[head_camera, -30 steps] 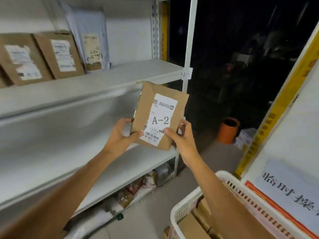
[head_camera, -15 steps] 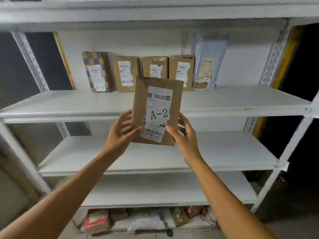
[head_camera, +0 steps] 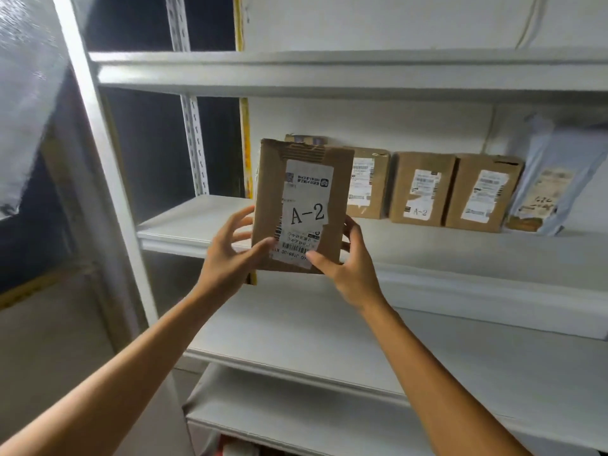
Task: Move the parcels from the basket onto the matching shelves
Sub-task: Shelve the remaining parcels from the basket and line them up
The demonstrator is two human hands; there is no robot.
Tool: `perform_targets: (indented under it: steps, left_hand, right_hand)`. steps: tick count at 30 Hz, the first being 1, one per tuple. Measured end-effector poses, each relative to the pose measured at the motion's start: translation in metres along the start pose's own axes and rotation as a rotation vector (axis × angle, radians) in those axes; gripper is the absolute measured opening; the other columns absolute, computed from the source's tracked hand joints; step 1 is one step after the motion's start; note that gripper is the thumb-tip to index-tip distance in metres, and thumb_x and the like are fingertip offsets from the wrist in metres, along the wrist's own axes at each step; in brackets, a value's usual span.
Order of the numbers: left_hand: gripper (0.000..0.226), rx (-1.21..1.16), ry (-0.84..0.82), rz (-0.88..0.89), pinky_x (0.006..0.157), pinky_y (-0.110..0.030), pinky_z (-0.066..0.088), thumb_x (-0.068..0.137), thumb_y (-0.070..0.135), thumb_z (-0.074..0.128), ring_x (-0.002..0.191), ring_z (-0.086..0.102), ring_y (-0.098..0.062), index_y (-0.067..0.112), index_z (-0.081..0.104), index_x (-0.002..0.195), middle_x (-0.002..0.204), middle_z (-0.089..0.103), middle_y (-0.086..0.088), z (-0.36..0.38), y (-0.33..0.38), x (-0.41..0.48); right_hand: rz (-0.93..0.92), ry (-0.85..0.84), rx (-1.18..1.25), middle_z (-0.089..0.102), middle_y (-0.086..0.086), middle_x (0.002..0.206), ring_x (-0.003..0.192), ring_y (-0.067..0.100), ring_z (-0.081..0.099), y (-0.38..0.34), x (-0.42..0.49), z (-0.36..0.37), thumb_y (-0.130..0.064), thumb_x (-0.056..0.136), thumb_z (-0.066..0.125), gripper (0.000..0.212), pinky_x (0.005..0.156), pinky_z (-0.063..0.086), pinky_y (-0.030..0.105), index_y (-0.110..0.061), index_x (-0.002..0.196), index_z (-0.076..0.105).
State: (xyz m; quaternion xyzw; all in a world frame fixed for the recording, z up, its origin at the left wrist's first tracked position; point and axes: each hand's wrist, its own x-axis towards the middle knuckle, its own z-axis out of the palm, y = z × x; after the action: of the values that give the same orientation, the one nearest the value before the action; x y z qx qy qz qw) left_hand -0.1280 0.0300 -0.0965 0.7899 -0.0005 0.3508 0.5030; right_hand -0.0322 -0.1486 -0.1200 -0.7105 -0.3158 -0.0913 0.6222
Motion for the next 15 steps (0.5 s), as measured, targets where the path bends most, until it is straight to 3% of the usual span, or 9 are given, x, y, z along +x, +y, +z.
perform_targets:
  steps: [3,5,8,10,13,15]
  left_hand:
    - [0.069,0.039,-0.042,-0.029,0.087,-0.039,0.056,0.081,0.038,0.068,0.121,0.051,-0.015,0.032,0.033,0.141,0.139,0.048,0.001,-0.017,-0.029,0.023]
    - [0.074,0.072,-0.07,-0.042,0.093,-0.046,0.051,0.082,0.027,0.069,0.124,0.049,-0.018,0.032,0.026,0.142,0.141,0.045,-0.001,-0.023,-0.049,0.039]
    - [0.075,0.052,-0.06,-0.027,0.091,-0.03,0.051,0.082,0.017,0.07,0.123,0.047,-0.014,0.037,0.023,0.136,0.133,0.046,0.01,-0.032,-0.077,0.074]
    - [0.075,0.056,-0.04,-0.03,0.082,-0.014,0.05,0.079,0.018,0.073,0.117,0.046,-0.007,0.039,0.023,0.131,0.123,0.044,0.019,-0.038,-0.093,0.101]
    - [0.076,0.077,0.007,-0.061,0.081,-0.016,0.049,0.076,0.021,0.078,0.107,0.051,-0.001,0.032,0.029,0.132,0.12,0.047,0.02,-0.048,-0.115,0.143]
    - [0.074,0.061,-0.023,-0.081,0.07,-0.012,0.051,0.074,0.015,0.079,0.098,0.055,0.002,0.026,0.031,0.13,0.114,0.049,0.02,-0.053,-0.133,0.173]
  right_hand:
    - [-0.025,-0.014,-0.072,0.052,-0.014,0.127,0.103,-0.015,0.051,0.01,0.028,0.037,-0.027,0.079,0.078,0.071,0.073,0.044,-0.001,-0.032,0.133,0.032]
    - [-0.025,-0.016,-0.105,0.054,-0.005,0.132,0.109,0.001,0.056,0.021,0.049,0.06,-0.028,0.079,0.078,0.072,0.083,0.053,0.014,-0.026,0.136,0.033]
    - [-0.024,0.013,-0.164,0.059,-0.001,0.13,0.11,0.018,0.062,0.037,0.087,0.092,-0.028,0.076,0.08,0.075,0.09,0.055,0.04,-0.02,0.136,0.035]
    - [-0.034,0.02,-0.197,0.062,0.0,0.127,0.109,0.021,0.063,0.048,0.114,0.11,-0.029,0.075,0.08,0.075,0.09,0.053,0.042,-0.019,0.134,0.036]
    - [-0.014,-0.023,-0.262,0.062,0.002,0.125,0.108,0.023,0.062,0.062,0.163,0.13,-0.031,0.073,0.081,0.074,0.089,0.052,0.043,-0.019,0.13,0.037]
    - [0.024,-0.035,-0.297,0.058,0.006,0.127,0.11,0.026,0.059,0.074,0.193,0.141,-0.033,0.072,0.082,0.074,0.09,0.051,0.042,-0.019,0.129,0.037]
